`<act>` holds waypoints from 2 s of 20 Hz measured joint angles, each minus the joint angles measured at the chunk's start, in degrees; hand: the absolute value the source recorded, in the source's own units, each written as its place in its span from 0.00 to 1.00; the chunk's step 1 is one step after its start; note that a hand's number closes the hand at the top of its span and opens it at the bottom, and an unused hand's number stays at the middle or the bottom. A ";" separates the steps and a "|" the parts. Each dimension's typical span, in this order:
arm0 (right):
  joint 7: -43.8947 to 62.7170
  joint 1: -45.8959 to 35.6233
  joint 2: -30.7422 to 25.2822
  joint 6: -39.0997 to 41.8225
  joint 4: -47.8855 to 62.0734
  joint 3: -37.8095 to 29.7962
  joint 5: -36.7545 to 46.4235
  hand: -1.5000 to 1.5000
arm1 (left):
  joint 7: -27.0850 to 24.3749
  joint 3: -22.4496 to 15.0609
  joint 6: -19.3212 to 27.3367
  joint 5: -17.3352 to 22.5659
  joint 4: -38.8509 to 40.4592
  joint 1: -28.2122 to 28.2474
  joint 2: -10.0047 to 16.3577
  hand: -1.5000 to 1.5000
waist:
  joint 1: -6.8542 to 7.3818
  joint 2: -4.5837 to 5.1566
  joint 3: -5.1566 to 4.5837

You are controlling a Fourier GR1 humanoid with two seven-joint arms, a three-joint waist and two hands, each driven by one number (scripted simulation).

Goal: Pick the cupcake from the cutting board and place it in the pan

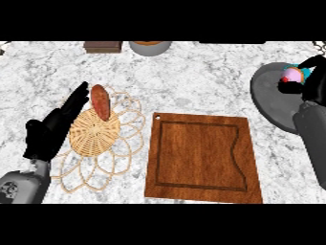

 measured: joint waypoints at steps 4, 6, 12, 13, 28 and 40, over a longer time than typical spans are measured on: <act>-6.08 -2.42 -1.38 -2.53 7.03 -2.69 -2.85 1.00 | 0.55 0.58 -0.53 -0.76 0.18 -0.29 -1.01 0.50 | 0.05 0.01 0.00; -2.92 -3.12 -2.24 0.42 10.47 -4.55 -3.98 0.00 | 0.48 0.03 -0.55 -1.03 -0.49 0.18 -1.34 0.50 | 0.42 0.10 -0.02; -8.45 -4.92 -5.66 6.63 19.57 -10.33 -10.45 0.00 | 0.26 -1.09 -0.03 -2.37 -1.29 0.58 -2.72 0.50 | 1.18 0.53 0.12; -10.40 -5.09 -5.83 6.52 20.46 -11.37 -11.59 0.00 | 0.29 -0.69 -0.20 -2.11 -0.49 -0.33 -2.86 0.50 | 1.22 0.64 0.14; -42.73 -2.63 -6.77 12.94 18.14 -32.59 -37.89 0.00 | 0.42 1.16 -1.16 -1.75 -0.42 0.05 -2.37 0.50 | 0.65 0.51 0.22; -60.35 10.68 -3.41 26.13 11.30 -34.41 -48.42 0.00 | 1.76 2.94 -2.48 -2.54 -2.65 2.01 -2.66 0.50 | -0.87 -0.35 -0.03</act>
